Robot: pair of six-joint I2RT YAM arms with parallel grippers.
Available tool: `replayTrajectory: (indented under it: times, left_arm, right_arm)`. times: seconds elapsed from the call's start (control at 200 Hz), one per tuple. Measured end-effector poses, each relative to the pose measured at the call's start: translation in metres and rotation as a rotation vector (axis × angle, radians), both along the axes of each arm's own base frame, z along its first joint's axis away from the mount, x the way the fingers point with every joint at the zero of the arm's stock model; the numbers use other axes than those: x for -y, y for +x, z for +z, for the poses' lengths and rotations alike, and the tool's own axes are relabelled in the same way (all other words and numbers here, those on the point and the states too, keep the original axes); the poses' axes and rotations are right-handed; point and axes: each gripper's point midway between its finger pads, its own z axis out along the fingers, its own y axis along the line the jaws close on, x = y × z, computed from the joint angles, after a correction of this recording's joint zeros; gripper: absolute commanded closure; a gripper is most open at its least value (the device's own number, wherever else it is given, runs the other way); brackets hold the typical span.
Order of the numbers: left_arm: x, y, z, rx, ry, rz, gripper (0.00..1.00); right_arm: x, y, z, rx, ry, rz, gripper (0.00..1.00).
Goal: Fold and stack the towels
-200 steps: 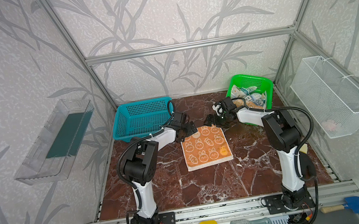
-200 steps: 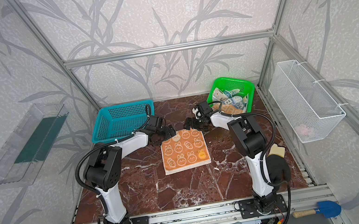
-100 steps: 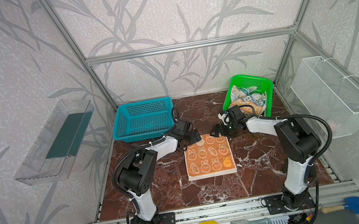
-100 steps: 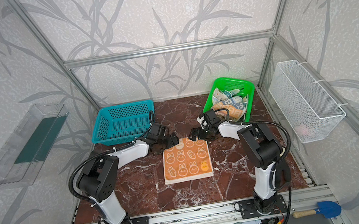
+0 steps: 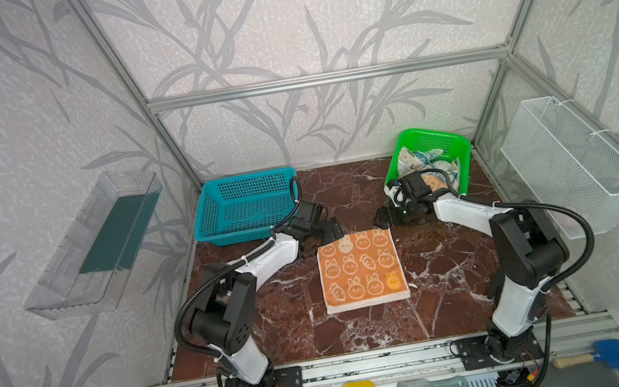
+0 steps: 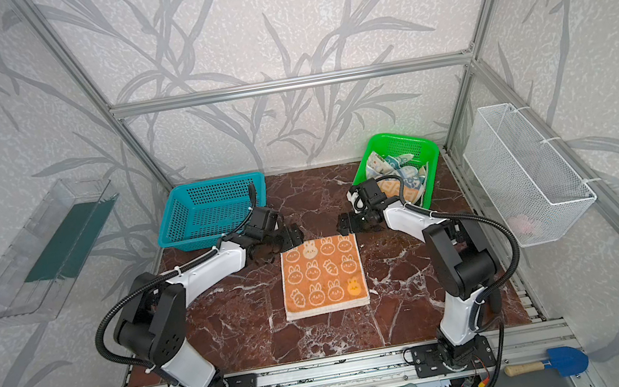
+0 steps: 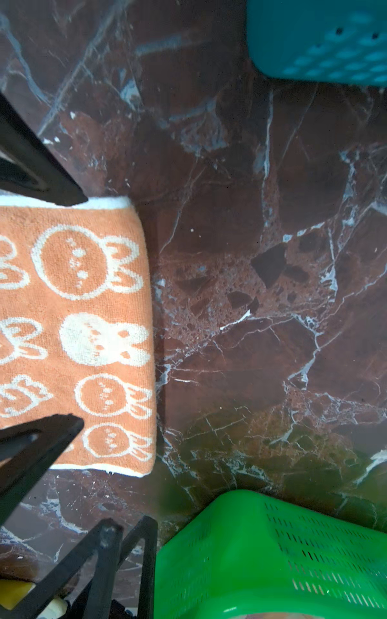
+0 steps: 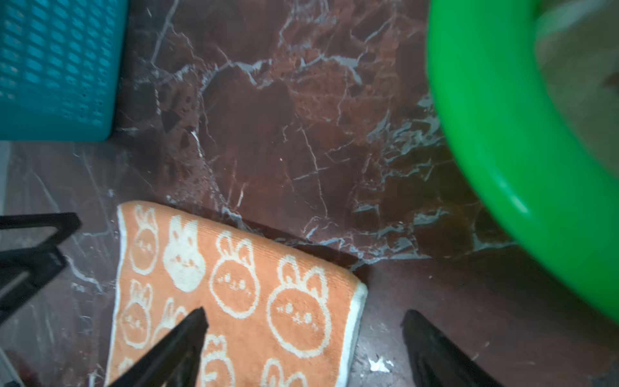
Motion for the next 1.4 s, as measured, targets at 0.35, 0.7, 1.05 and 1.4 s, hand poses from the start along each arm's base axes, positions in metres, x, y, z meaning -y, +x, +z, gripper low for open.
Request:
replayTrajectory:
  times: [0.35, 0.7, 1.05, 1.4]
  left_arm:
    - [-0.007, -0.008, -0.007, -0.036, 0.041, -0.021, 0.01]
    - [-0.021, -0.011, -0.016, -0.055, 0.111, -0.030, 0.01]
    - [-0.023, -0.001, -0.038, -0.075, 0.198, -0.070, 0.05]
    - [-0.020, 0.013, -0.058, -0.068, 0.249, -0.129, 0.32]
  right_arm:
    - [0.004, 0.000, -0.036, -0.063, -0.066, 0.008, 0.47]
    - [0.001, 0.011, -0.042, -0.047, -0.080, 0.014, 0.68]
    - [-0.001, 0.010, -0.045, -0.044, -0.103, 0.015, 0.90]
    - [0.000, 0.009, -0.046, -0.048, -0.108, 0.016, 0.93]
